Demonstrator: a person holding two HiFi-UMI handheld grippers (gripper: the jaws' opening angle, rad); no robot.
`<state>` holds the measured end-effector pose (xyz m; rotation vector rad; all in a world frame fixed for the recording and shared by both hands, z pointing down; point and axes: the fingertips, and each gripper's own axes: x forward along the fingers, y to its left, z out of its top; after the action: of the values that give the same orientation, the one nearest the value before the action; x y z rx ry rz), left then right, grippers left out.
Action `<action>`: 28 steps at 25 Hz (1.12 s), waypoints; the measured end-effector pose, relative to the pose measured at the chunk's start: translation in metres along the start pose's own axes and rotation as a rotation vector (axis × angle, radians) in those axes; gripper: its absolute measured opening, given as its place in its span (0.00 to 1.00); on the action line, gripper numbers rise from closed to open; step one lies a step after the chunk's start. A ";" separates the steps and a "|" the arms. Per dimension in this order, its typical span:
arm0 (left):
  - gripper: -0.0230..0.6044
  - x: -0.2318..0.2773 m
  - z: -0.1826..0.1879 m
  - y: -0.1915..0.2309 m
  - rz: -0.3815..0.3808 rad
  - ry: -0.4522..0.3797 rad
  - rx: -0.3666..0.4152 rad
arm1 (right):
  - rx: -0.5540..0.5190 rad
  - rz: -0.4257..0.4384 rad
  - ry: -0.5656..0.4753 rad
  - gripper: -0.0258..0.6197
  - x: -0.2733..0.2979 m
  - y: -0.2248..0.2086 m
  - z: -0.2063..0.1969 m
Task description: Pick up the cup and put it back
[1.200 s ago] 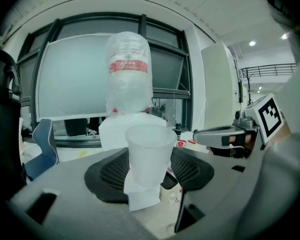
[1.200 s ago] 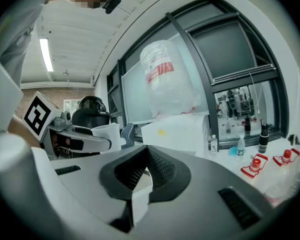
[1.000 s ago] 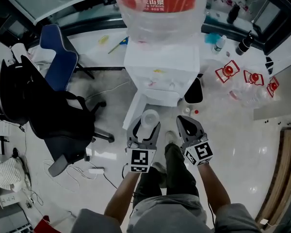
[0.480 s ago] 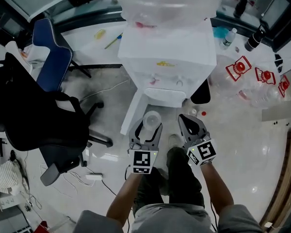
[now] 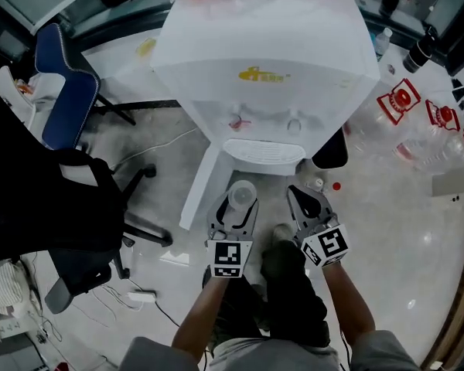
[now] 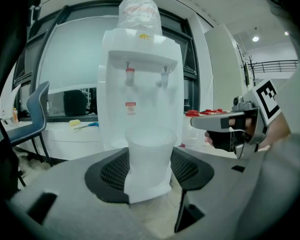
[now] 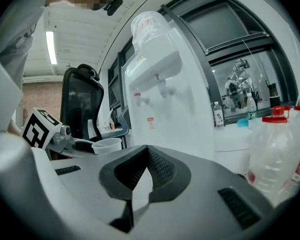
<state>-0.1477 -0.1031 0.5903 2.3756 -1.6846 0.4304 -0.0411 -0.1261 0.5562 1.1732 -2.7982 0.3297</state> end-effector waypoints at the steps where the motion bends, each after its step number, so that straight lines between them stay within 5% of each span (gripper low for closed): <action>1: 0.45 0.007 -0.010 0.001 0.001 -0.001 0.001 | 0.004 -0.003 -0.005 0.05 0.003 -0.005 -0.009; 14: 0.45 0.072 -0.126 -0.004 0.003 -0.040 0.024 | 0.008 -0.025 -0.043 0.05 0.019 -0.046 -0.135; 28: 0.45 0.116 -0.178 -0.028 -0.033 -0.090 0.044 | 0.052 -0.041 -0.075 0.05 0.021 -0.059 -0.207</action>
<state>-0.1073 -0.1388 0.7975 2.4863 -1.6870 0.3635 -0.0139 -0.1331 0.7707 1.2783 -2.8404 0.3651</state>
